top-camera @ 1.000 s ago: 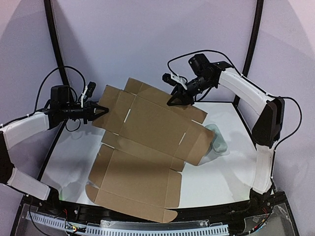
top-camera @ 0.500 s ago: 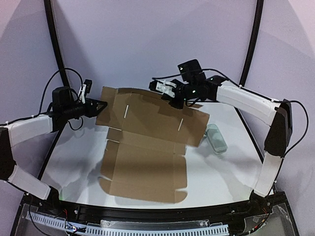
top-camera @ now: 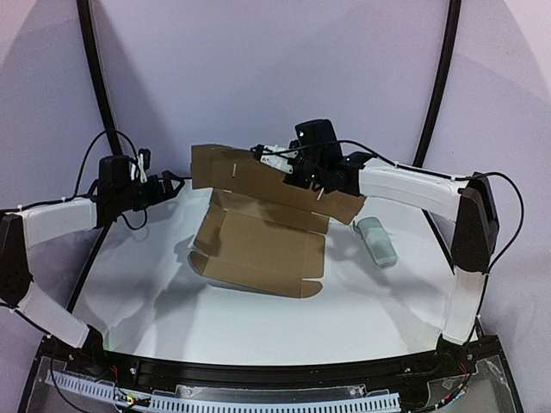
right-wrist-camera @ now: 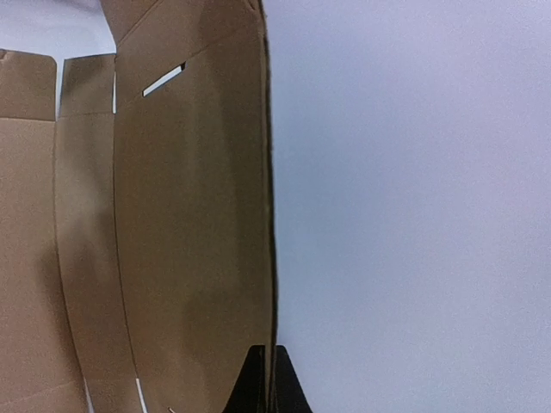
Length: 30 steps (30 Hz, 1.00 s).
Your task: Fold the paper box
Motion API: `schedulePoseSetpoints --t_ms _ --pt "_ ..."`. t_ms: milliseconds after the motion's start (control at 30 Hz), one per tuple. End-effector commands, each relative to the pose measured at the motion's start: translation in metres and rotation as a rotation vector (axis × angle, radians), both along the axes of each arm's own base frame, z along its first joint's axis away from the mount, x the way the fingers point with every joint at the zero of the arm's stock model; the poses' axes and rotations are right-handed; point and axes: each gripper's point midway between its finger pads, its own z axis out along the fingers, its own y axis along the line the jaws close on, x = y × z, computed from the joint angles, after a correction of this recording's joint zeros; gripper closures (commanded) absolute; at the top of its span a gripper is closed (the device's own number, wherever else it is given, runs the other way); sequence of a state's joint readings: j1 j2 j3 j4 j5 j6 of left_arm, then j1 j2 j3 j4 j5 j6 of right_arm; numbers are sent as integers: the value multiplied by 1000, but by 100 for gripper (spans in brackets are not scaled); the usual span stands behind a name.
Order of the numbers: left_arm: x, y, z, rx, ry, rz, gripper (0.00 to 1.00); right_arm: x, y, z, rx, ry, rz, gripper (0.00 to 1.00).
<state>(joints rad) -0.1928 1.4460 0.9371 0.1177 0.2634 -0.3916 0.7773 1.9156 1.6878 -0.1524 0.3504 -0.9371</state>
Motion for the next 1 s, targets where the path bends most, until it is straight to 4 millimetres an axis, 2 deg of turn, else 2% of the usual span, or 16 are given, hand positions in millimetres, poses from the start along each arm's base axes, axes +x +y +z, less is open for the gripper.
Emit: schedulePoseSetpoints --t_ms 0,67,100,233,300,467,567,633,667,733,800,867,900,967 --pt "-24 0 -20 -108 68 19 1 3 10 -28 19 -17 -56 100" --pt "-27 -1 -25 -122 67 14 1 1 13 -37 13 -8 -65 100" --pt "-29 -5 -32 -149 81 -7 1 -2 19 -51 1 13 -74 100" --pt "-31 -18 -47 -223 90 -65 1 -4 26 -75 12 72 -86 100" --pt "-28 -22 -44 -241 73 -83 1 -4 28 -84 3 83 -81 100" --pt "-17 -39 -62 -305 134 -147 1 4 34 -107 -45 78 -80 100" --pt "-7 -42 -54 -356 84 -151 1 5 33 -125 -75 101 -82 100" --pt "-6 -46 -43 -361 44 -168 1 6 32 -131 -95 101 -84 100" --pt "-6 -50 -25 -340 -6 -190 1 8 32 -130 -96 98 -83 100" --pt "-9 -56 -18 -281 -18 -214 1 8 33 -124 -94 105 -75 100" --pt "-10 -62 10 -212 -47 -231 1 7 34 -117 -85 108 -60 100" --pt "-11 -66 26 -170 -74 -238 1 5 35 -116 -83 113 -48 100" --pt "-11 -72 42 -135 -100 -249 1 4 36 -114 -74 119 -35 100" --pt "-4 -82 63 -99 -131 -262 1 4 38 -112 -65 122 -35 100"
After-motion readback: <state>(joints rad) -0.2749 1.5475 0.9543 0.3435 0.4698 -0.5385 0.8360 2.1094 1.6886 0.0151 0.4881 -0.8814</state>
